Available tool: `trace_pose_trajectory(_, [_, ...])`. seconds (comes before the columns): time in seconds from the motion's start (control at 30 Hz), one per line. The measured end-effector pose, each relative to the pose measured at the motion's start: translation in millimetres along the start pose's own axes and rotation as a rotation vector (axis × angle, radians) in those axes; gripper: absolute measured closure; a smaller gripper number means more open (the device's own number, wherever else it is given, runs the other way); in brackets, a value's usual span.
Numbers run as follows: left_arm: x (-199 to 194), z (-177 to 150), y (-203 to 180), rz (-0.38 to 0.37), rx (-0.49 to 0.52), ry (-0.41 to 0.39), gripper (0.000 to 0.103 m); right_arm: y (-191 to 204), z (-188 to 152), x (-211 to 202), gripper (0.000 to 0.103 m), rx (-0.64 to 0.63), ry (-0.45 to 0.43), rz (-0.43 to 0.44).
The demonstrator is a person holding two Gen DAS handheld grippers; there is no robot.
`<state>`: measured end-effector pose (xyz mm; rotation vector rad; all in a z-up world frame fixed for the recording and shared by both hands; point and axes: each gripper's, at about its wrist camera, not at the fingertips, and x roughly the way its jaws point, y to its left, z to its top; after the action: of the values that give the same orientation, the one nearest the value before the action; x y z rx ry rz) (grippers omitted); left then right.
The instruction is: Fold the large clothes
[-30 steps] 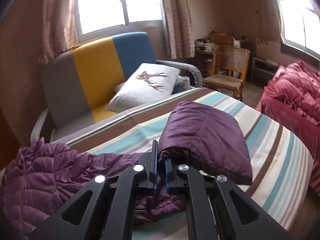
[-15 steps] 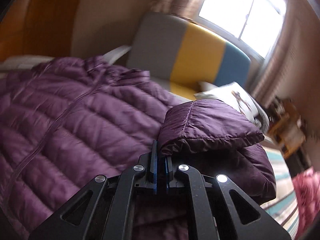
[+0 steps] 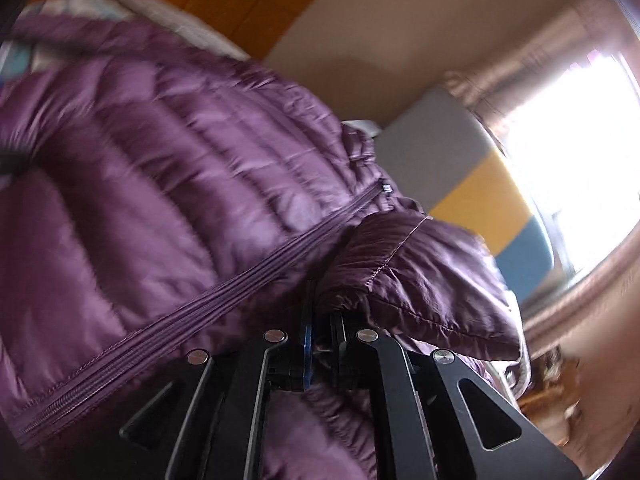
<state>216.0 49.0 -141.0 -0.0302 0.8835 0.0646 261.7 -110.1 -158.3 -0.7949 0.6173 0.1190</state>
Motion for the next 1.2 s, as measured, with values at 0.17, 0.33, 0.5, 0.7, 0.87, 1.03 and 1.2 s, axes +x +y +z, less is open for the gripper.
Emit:
trace_pose_trajectory(0.17, [0,0,0,0.001,0.0,0.0,0.002,-11,-7,-12,0.093,0.057,0.021,0.033])
trace_pose_trajectory(0.33, [0,0,0,0.001,0.0,-0.001,0.002,-29,-14,-25,0.055,0.189,0.024,0.072])
trace_pose_trajectory(0.5, [0,0,-1,-0.001,-0.001,-0.001,0.002,-61,-27,-26,0.051,0.413,0.051,0.152])
trace_pose_trajectory(0.7, [0,0,0,0.0,0.0,-0.002,0.002,-113,-62,-8,0.053,0.806,0.103,0.205])
trace_pose_trajectory(0.87, [0,0,0,0.0,0.0,-0.001,0.002,-117,-51,19,0.064,0.866,0.108,0.241])
trace_pose_trajectory(1.03, [0,0,0,0.002,0.002,0.0,0.002,-90,5,15,0.064,0.71,-0.018,0.327])
trace_pose_trajectory(1.2, [0,4,0,0.004,0.001,0.023,0.002,-71,23,5,0.064,0.652,-0.037,0.41])
